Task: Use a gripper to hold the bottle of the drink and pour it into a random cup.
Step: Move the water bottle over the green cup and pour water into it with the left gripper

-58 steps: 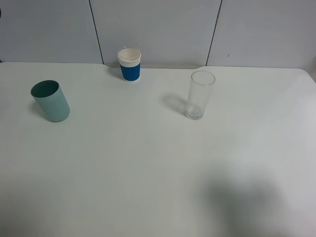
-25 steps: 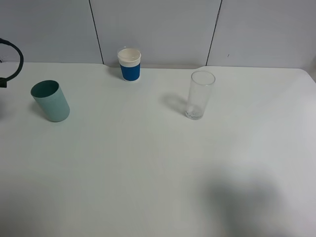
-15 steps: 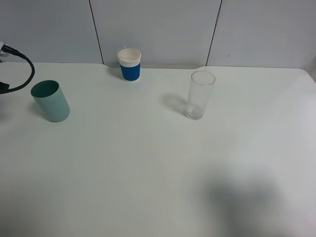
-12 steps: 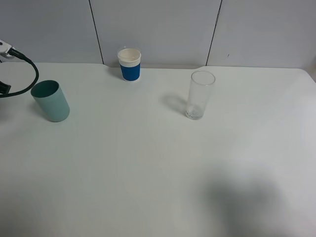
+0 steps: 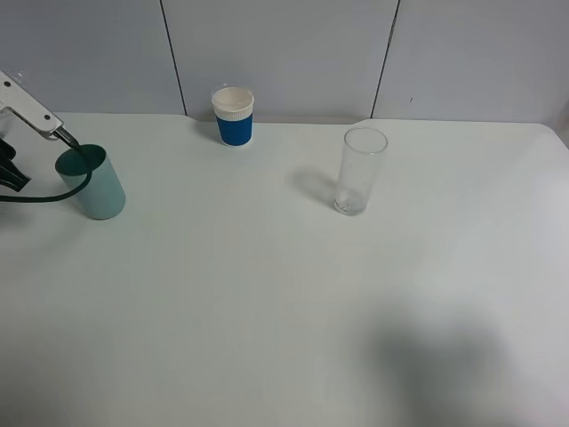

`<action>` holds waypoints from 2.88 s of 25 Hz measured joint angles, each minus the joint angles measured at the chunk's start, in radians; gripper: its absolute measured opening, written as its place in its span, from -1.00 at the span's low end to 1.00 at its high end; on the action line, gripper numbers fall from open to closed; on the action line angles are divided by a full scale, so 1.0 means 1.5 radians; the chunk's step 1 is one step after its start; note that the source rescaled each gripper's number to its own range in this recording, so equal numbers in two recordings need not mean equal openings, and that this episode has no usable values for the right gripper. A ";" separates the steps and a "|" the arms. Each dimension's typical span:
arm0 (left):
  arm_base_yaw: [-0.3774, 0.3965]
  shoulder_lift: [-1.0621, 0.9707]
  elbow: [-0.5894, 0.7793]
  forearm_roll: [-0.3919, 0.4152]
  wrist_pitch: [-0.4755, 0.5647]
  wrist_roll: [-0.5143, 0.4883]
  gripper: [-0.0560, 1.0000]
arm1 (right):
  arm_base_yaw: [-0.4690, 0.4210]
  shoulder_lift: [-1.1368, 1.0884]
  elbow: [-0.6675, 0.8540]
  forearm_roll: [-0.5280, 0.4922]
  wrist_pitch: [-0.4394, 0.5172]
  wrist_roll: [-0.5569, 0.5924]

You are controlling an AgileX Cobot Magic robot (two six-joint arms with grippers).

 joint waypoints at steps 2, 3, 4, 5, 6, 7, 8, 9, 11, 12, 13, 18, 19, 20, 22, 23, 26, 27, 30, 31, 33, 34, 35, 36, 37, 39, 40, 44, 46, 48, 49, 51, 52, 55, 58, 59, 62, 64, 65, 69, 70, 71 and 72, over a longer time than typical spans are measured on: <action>-0.011 0.004 0.000 0.000 0.016 0.007 -0.89 | 0.000 0.000 0.000 0.000 0.000 0.000; -0.015 0.004 0.000 0.002 0.021 0.008 -0.89 | 0.000 0.000 0.000 0.000 0.000 0.000; -0.021 0.004 0.000 0.011 0.032 0.010 -0.89 | 0.000 0.000 0.000 0.000 0.000 0.000; -0.026 0.004 0.000 0.016 0.043 0.011 -0.89 | 0.000 0.000 0.000 0.000 0.000 0.000; -0.032 0.004 0.000 0.019 0.053 0.012 -0.89 | 0.000 0.000 0.000 0.000 0.000 0.000; -0.037 0.004 0.000 0.020 0.061 0.012 -0.89 | 0.000 0.000 0.000 0.000 0.000 0.000; -0.040 0.004 0.000 0.022 0.071 0.013 -0.89 | 0.000 0.000 0.000 0.000 0.000 0.000; -0.041 0.004 0.000 0.023 0.076 0.013 -0.89 | 0.000 0.000 0.000 0.000 0.000 0.000; -0.042 0.004 0.000 0.023 0.089 0.018 -0.89 | 0.000 0.000 0.000 0.000 0.000 0.000; -0.042 0.004 0.000 0.023 0.091 0.023 -0.89 | 0.000 0.000 0.000 0.000 0.000 0.000; -0.042 0.004 0.000 0.023 0.094 0.031 -0.89 | 0.000 0.000 0.000 0.000 0.000 0.000; -0.043 0.004 0.020 0.027 0.110 0.070 -0.89 | 0.000 0.000 0.000 0.000 0.000 0.000; -0.043 0.004 0.025 0.027 0.110 0.075 -0.89 | 0.000 0.000 0.000 0.000 0.000 0.000; -0.043 0.004 0.034 0.027 0.111 0.080 -0.89 | 0.000 0.000 0.000 0.000 0.000 0.000; -0.044 0.004 0.036 0.027 0.112 0.083 -0.89 | 0.000 0.000 0.000 0.000 0.000 0.000; -0.047 0.004 0.039 0.027 0.114 0.085 -0.89 | 0.000 0.000 0.000 0.000 0.000 0.000; -0.068 0.007 0.043 0.027 0.126 0.089 -0.89 | 0.000 0.000 0.000 0.000 0.000 0.000; -0.070 0.011 0.043 0.027 0.134 0.089 -0.89 | 0.000 0.000 0.000 0.000 0.000 0.000; -0.071 0.033 0.045 0.027 0.170 0.089 -0.89 | 0.000 0.000 0.000 0.000 0.000 0.000; -0.071 0.041 0.045 0.027 0.183 0.089 -0.89 | 0.000 0.000 0.000 0.000 0.000 0.000; -0.071 0.052 0.045 0.027 0.197 0.089 -0.89 | 0.000 0.000 0.000 0.000 0.000 0.000; -0.071 0.057 0.045 0.027 0.199 0.089 -0.89 | 0.000 0.000 0.000 0.000 0.000 0.000; -0.071 0.059 0.045 0.027 0.200 0.089 -0.89 | 0.000 0.000 0.000 0.000 0.000 0.000; -0.071 0.059 0.045 0.027 0.200 0.089 -0.89 | 0.000 0.000 0.000 0.000 0.000 0.000; -0.071 0.060 0.045 0.027 0.200 0.089 -0.89 | 0.000 0.000 0.000 0.000 0.000 0.000; -0.071 0.062 0.045 0.027 0.205 0.089 -0.89 | 0.000 0.000 0.000 0.000 0.000 0.000; -0.071 0.062 0.045 0.027 0.205 0.090 -0.89 | 0.000 0.000 0.000 0.000 0.000 0.000; -0.071 0.062 0.045 0.027 0.205 0.098 -0.89 | 0.000 0.000 0.000 0.000 0.000 0.000; -0.082 0.062 0.045 0.027 0.212 0.103 -0.89 | 0.000 0.000 0.000 0.000 0.000 0.000; -0.096 0.065 0.045 0.027 0.228 0.113 -0.89 | 0.000 0.000 0.000 0.000 0.000 0.000; -0.099 0.070 0.045 0.027 0.235 0.119 -0.89 | 0.000 0.000 0.000 0.000 0.000 0.000; -0.100 0.081 0.045 0.027 0.248 0.127 -0.89 | 0.000 0.000 0.000 0.000 0.000 0.000; -0.100 0.088 0.045 0.027 0.250 0.127 -0.89 | 0.000 0.000 0.000 0.000 0.000 0.000; -0.104 0.102 0.045 0.027 0.253 0.129 -0.89 | 0.000 0.000 0.000 0.000 0.000 0.000; -0.116 0.106 0.045 0.027 0.257 0.129 -0.89 | 0.000 0.000 0.000 0.000 0.000 0.000; -0.119 0.106 0.045 0.027 0.260 0.129 -0.89 | 0.000 0.000 0.000 0.000 0.000 0.000; -0.122 0.106 0.045 0.027 0.268 0.130 -0.89 | 0.000 0.000 0.000 0.000 0.000 0.000; -0.123 0.106 0.045 0.027 0.281 0.132 -0.89 | 0.000 0.000 0.000 0.000 0.000 0.000; -0.123 0.106 0.045 0.027 0.288 0.135 -0.89 | 0.000 0.000 0.000 0.000 0.000 0.000; -0.123 0.106 0.045 0.027 0.312 0.153 -0.89 | 0.000 0.000 0.000 0.000 0.000 0.000; -0.123 0.106 0.045 0.027 0.315 0.156 -0.89 | 0.000 0.000 0.000 0.000 0.000 0.000; -0.123 0.106 0.045 0.027 0.315 0.158 -0.89 | 0.000 0.000 0.000 0.000 0.000 0.000; -0.123 0.106 0.045 0.027 0.315 0.158 -0.89 | 0.000 0.000 0.000 0.000 0.000 0.000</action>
